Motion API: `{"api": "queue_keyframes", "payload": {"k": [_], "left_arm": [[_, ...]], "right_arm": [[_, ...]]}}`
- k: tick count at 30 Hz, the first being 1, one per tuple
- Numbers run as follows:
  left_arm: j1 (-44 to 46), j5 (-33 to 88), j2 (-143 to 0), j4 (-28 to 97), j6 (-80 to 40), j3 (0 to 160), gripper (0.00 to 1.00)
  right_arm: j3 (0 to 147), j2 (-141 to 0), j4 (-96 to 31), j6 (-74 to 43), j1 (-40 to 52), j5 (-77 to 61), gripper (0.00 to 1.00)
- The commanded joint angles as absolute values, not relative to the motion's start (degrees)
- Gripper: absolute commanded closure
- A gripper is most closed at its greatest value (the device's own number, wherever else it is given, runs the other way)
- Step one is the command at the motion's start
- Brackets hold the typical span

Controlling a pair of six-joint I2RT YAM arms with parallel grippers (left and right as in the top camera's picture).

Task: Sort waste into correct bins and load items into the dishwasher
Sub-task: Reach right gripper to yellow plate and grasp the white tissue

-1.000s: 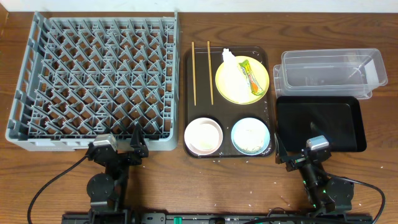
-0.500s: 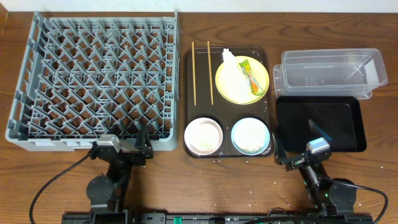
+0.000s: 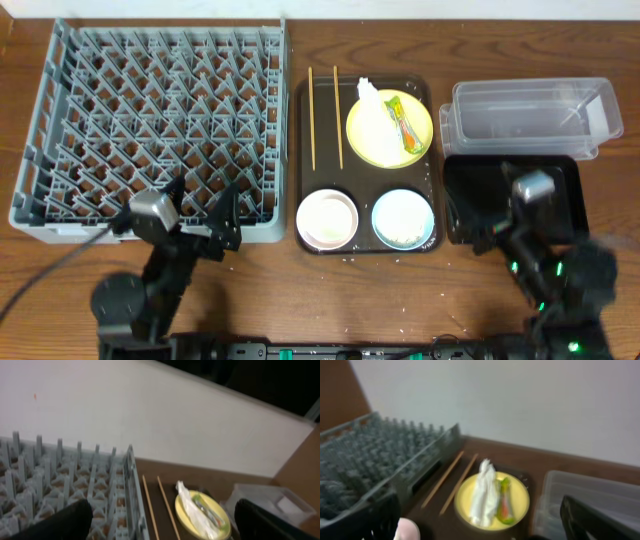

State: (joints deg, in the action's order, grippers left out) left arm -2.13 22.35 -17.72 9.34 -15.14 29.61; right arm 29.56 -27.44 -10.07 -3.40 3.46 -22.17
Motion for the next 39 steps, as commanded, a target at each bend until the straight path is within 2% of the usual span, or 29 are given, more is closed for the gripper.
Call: {"api": "queue_keyframes", "payload": {"k": [1,5,9,15,19,21,28,29,31,33,34,35,37,39], "left_arm": [[-1.83,25.56,-29.61,18.61,-15.25,42.7,0.08],[-1.85,25.5,-40.21,32.36,-15.09,54.89,0.08],[-1.85,25.5,-46.96,39.51,-15.07,61.41,0.08],[-1.85,25.52,-51.31,40.4,-15.14,61.73,0.08],[-1.85,25.5,-53.04,40.49,-15.14,61.73,0.08],[-1.85,25.5,-54.11,40.49,-15.11,61.73,0.08],[-1.85,25.47,-56.95,40.49,-15.11,61.73,0.08],[-1.85,25.5,-57.25,40.49,-15.14,61.73,0.08],[-1.85,27.92,-57.8,40.91,-16.34,61.73,0.08],[-1.85,32.77,-57.6,40.29,-17.47,62.02,0.08],[-1.85,34.61,-57.19,40.21,-17.47,62.3,0.08],[-1.83,35.46,-56.55,40.23,-17.43,62.81,0.08],[-1.85,35.35,-54.39,40.21,-15.88,63.83,0.08],[-1.85,35.14,-51.94,39.81,-13.96,64.84,0.08]], "right_arm": [[43.77,-42.46,-18.72,-4.23,2.98,-27.73,0.01],[60.38,-58.15,-33.08,-4.23,3.07,-27.7,0.01],[73.56,-70.7,-42.44,-4.21,3.07,-27.68,0.01],[77.69,-80.31,-40.71,-4.45,3.05,-28.45,0.01],[77.58,-84.29,-38.57,-2.83,4.86,-36.93,0.01],[77.58,-87.05,-38.74,-2.72,9.21,-32.53,0.01],[77.56,-97.1,-35.4,-4.45,22.96,-2.09,0.01],[77.56,-98.94,-34.3,-4.75,23.97,0.32,0.06],[77.56,-102.45,-32.25,-5.82,25.08,3.62,0.24],[77.56,-106.28,-29.82,-8.8,25.19,4.99,0.5],[77.58,-107.9,-28.77,-9.67,25.08,4.93,0.6],[77.58,-109.89,-27.38,-10.52,25.04,4.45,0.64],[77.58,-113.01,-25.3,-10.68,25.04,3.51,0.68],[77.56,-115.31,-24.1,-10.68,25.04,2.94,0.67]]}}
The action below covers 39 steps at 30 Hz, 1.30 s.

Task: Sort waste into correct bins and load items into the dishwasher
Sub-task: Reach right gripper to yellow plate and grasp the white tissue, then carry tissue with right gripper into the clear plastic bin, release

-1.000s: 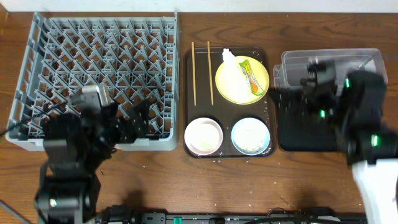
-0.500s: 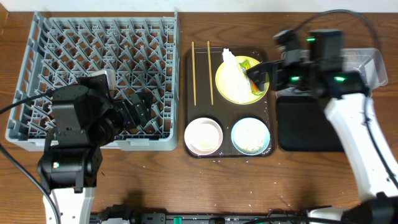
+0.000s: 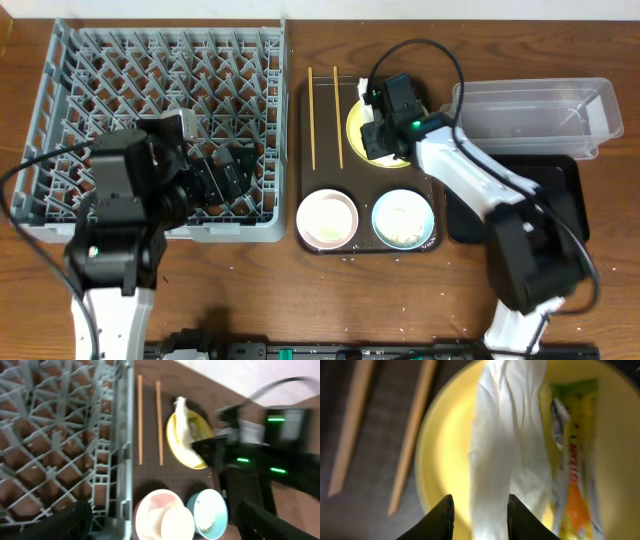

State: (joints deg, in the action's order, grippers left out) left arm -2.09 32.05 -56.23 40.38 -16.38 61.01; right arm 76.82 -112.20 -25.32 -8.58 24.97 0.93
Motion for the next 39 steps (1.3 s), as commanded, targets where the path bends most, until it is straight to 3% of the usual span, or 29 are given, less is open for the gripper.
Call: {"api": "queue_keyframes", "payload": {"k": [1,3,5,7,13,23,31,37,39], "left_arm": [[-1.85,34.28,-50.15,39.51,-13.56,65.41,0.08],[-1.85,30.83,-46.61,39.07,-13.56,66.06,0.08],[-1.85,27.51,-43.38,38.85,-13.56,66.11,0.08],[-1.85,23.88,-39.9,39.05,-13.21,66.08,0.08],[-1.85,20.91,-34.59,41.34,-13.17,66.08,0.08],[-1.85,20.91,-34.02,47.68,-13.17,65.91,0.08],[-1.85,20.91,-34.02,56.01,-13.17,65.87,0.08],[-1.85,20.91,-34.02,60.29,-13.17,65.87,0.08],[-1.85,20.91,-34.02,60.82,-13.17,65.87,0.08]], "right_arm": [[77.58,-116.36,-23.68,-10.68,25.04,2.98,0.63],[77.56,-118.48,-22.55,-10.74,24.91,3.18,0.6],[77.56,-119.61,-21.65,-11.73,24.71,3.18,0.65],[77.6,-119.9,-21.39,-12.34,24.51,3.18,0.99],[77.69,-112.81,-22.59,-16.78,22.37,1.3,0.99],[77.69,-95.57,-30.65,-30.63,9.23,-6.07,0.99],[77.52,-95.07,-33.28,-40.88,-2.09,-2.37,0.99],[77.52,-97.58,-31.46,-48.21,-5.67,4.51,0.99],[77.49,-98.98,-31.16,-48.21,-5.56,7.86,0.91]]}}
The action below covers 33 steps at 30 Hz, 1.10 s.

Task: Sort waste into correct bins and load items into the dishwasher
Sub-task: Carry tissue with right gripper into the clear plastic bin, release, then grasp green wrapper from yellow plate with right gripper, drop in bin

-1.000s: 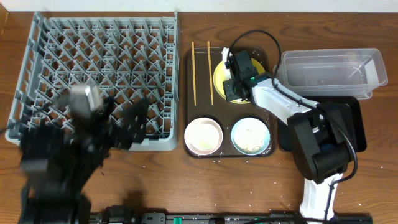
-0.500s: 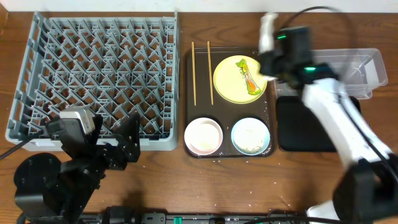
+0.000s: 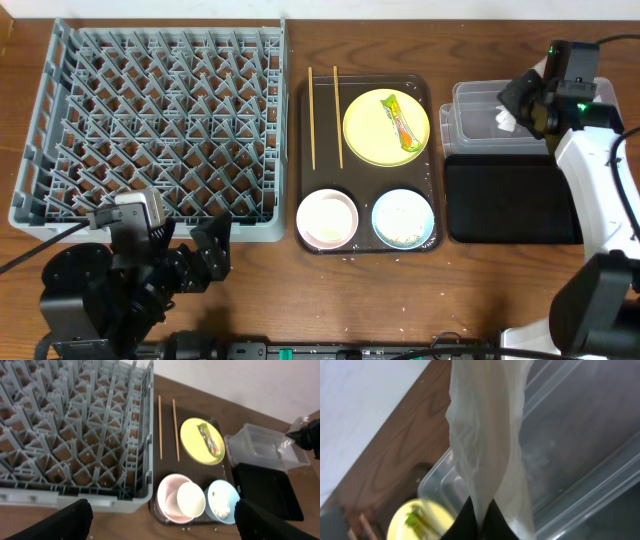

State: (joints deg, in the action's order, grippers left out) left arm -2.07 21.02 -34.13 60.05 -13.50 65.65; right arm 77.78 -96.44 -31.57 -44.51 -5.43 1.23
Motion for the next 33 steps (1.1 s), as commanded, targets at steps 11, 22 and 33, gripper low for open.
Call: {"api": "queue_keyframes", "payload": {"k": [11,22,33], "left_arm": [[-1.85,20.91,-34.02,60.84,-13.17,65.87,0.08],[-1.85,20.91,-34.02,60.84,-13.17,65.87,0.08],[-1.85,20.91,-34.02,60.84,-13.17,65.87,0.08]], "right_arm": [[77.52,-98.24,-33.95,-48.12,-3.97,-2.37,0.41],[77.49,-92.09,-28.05,-19.86,10.66,-10.26,0.5],[77.23,-110.89,-19.35,-5.02,21.71,13.28,0.36]]}}
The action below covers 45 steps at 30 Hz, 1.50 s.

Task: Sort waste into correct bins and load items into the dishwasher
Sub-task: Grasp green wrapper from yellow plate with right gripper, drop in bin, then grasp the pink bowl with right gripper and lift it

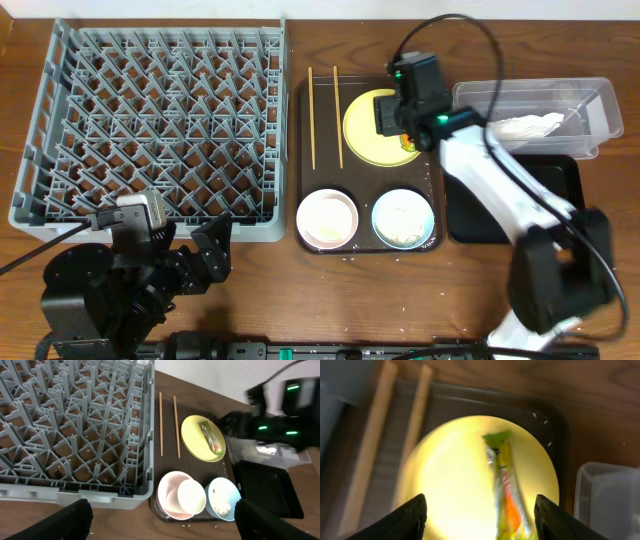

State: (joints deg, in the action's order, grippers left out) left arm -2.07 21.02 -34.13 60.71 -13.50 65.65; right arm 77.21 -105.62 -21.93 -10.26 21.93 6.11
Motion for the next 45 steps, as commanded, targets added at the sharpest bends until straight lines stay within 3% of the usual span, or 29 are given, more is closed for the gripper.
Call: {"api": "queue_keyframes", "payload": {"k": [1,7,8,9,10,17,23,30,34,35,37,38,39,45], "left_arm": [[-1.85,20.91,-34.02,60.84,-13.17,65.87,0.08],[-1.85,20.91,-34.02,60.84,-13.17,65.87,0.08],[-1.85,20.91,-34.02,60.84,-13.17,65.87,0.08],[-1.85,20.91,-34.02,60.84,-13.17,65.87,0.08],[-1.85,20.91,-34.02,60.84,-13.17,65.87,0.08],[-1.85,20.91,-34.02,60.84,-13.17,65.87,0.08],[-1.85,20.91,-34.02,60.84,-13.17,65.87,0.08],[-1.85,20.91,-34.02,60.84,-13.17,65.87,0.08],[-1.85,20.91,-34.02,60.84,-13.17,65.87,0.08],[-1.85,20.91,-34.02,60.84,-13.17,65.87,0.08],[-1.85,20.91,-34.02,60.84,-13.17,65.87,0.08],[-1.85,20.91,-34.02,60.84,-13.17,65.87,0.08],[-1.85,20.91,-34.02,60.84,-13.17,65.87,0.08],[-1.85,20.91,-34.02,60.84,-13.15,65.87,0.08]], "right_arm": [[77.23,-112.71,-17.8,-5.02,21.65,13.3,0.37],[77.23,-121.56,-12.78,-5.06,20.88,13.28,0.47],[77.23,-122.48,-12.91,-5.04,20.78,13.34,0.58],[77.25,-122.74,-13.52,-5.1,20.67,13.65,0.92],[77.25,-122.13,-13.85,-5.48,20.64,13.45,0.99],[77.25,-109.12,-18.92,-17.82,19.64,13.47,0.99],[77.25,-95.88,-25.96,-34.72,11.57,9.91,0.99],[77.08,-97.76,-32.64,-48.07,-1.21,6.52,0.99],[77.08,-100.88,-30.89,-50.11,-4.69,4.51,0.99],[77.08,-101.54,-30.39,-50.13,-5.39,1.48,0.85],[77.1,-101.43,-30.37,-50.09,-5.69,-2.83,0.4],[77.1,-101.01,-30.33,-50.11,-5.69,-4.4,0.26],[77.12,-100.64,-30.17,-50.11,-5.56,-5.23,0.2],[77.12,-93.93,-30.87,-44.62,-3.31,-8.21,0.21]]}}
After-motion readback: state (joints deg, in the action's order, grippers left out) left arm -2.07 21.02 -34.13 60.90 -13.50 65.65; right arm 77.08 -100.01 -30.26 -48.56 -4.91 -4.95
